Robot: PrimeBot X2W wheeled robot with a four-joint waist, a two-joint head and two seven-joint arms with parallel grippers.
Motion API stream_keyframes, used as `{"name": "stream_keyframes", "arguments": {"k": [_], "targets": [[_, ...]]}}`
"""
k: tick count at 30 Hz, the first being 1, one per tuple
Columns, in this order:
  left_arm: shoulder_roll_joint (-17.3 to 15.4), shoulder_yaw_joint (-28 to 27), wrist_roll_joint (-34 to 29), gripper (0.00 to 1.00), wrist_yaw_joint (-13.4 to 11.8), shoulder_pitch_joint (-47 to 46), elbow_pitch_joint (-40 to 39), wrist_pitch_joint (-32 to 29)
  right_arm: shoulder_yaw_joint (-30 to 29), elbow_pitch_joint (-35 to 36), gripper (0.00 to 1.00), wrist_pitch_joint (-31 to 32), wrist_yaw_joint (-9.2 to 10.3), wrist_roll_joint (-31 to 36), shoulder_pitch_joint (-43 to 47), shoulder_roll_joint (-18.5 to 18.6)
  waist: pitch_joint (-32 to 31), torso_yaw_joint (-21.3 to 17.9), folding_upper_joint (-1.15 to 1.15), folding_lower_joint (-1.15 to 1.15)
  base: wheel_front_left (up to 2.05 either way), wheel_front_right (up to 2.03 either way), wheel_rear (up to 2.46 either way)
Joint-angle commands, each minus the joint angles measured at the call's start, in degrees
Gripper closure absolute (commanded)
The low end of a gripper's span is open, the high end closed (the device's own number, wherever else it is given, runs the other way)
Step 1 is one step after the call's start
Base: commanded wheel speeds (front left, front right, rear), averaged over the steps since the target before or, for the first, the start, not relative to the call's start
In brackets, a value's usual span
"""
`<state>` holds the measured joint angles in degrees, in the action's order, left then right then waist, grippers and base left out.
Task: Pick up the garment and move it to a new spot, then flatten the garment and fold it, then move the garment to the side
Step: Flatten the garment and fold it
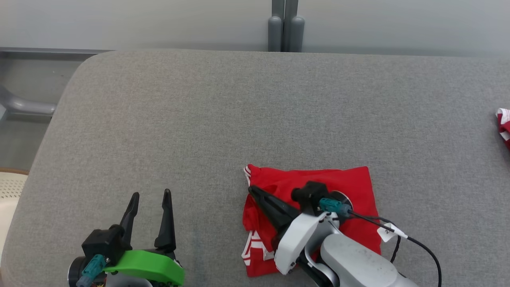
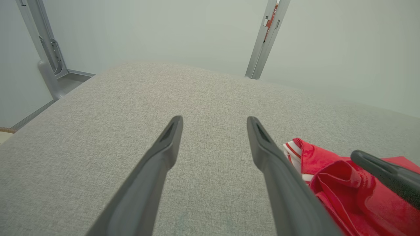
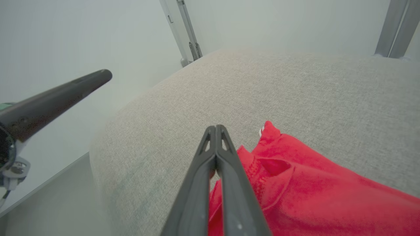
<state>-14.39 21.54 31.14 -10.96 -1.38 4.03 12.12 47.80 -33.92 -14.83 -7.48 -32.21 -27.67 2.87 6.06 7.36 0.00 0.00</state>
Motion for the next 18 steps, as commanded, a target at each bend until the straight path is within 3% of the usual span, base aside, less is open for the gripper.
{"name": "stream_keyframes", "arguments": {"k": [1,3,4,5,6,7,8,15,18], "targets": [[-0.34,-0.07,-0.15,0.00,-0.21,-0.76,-0.19,0.17,-1.57,1.37,1.00,-0.42,0.00,1.14,-0.76,0.07,0.01,-0.62,0.00,0.00,0.00,0.00,0.00],[-0.22,0.04,-0.14,0.00,-0.23,-0.76,-0.21,0.29,-4.35,3.13,1.00,-0.38,-0.01,3.05,0.26,0.08,-0.04,-1.14,0.00,0.00,0.00,0.00,0.00],[-0.18,0.10,-0.14,0.00,-0.26,-0.73,-0.21,0.33,-5.97,4.16,0.85,-0.39,0.00,4.08,1.08,0.09,-0.06,-1.42,0.00,0.00,0.00,0.00,0.00],[-0.15,0.10,-0.11,0.00,-0.30,-0.69,-0.22,0.38,-7.18,4.95,0.77,-0.39,0.00,4.86,1.78,0.07,-0.08,-1.69,0.00,0.00,0.00,0.00,0.00],[-0.14,0.17,-0.07,0.00,-0.25,-0.66,-0.21,0.42,-8.90,5.96,0.58,-0.39,-0.01,6.16,2.55,0.10,-0.12,-1.92,0.00,0.00,0.00,0.00,0.00],[-0.14,0.17,-0.04,0.00,-0.22,-0.61,-0.17,0.47,-10.39,6.78,0.54,-0.40,0.00,7.24,3.05,0.10,-0.18,-2.13,0.00,0.00,0.00,0.00,0.00],[-0.08,0.30,0.00,0.00,-0.19,-0.59,-0.07,0.57,-13.81,8.84,0.00,-0.40,-0.01,9.79,4.76,0.08,-0.30,-2.56,0.00,0.00,0.00,0.00,0.00],[0.31,0.80,-0.11,0.00,-0.14,-0.55,0.17,0.95,-25.85,15.18,0.00,-0.37,-0.01,16.64,12.90,0.05,-0.70,-3.47,0.00,0.00,0.00,0.00,0.00],[0.51,1.02,0.01,0.00,0.16,-0.39,0.65,1.23,-27.50,16.74,0.00,-0.37,-0.01,19.22,17.23,0.04,-0.82,-3.67,0.00,0.00,0.00,0.00,0.00]]}}
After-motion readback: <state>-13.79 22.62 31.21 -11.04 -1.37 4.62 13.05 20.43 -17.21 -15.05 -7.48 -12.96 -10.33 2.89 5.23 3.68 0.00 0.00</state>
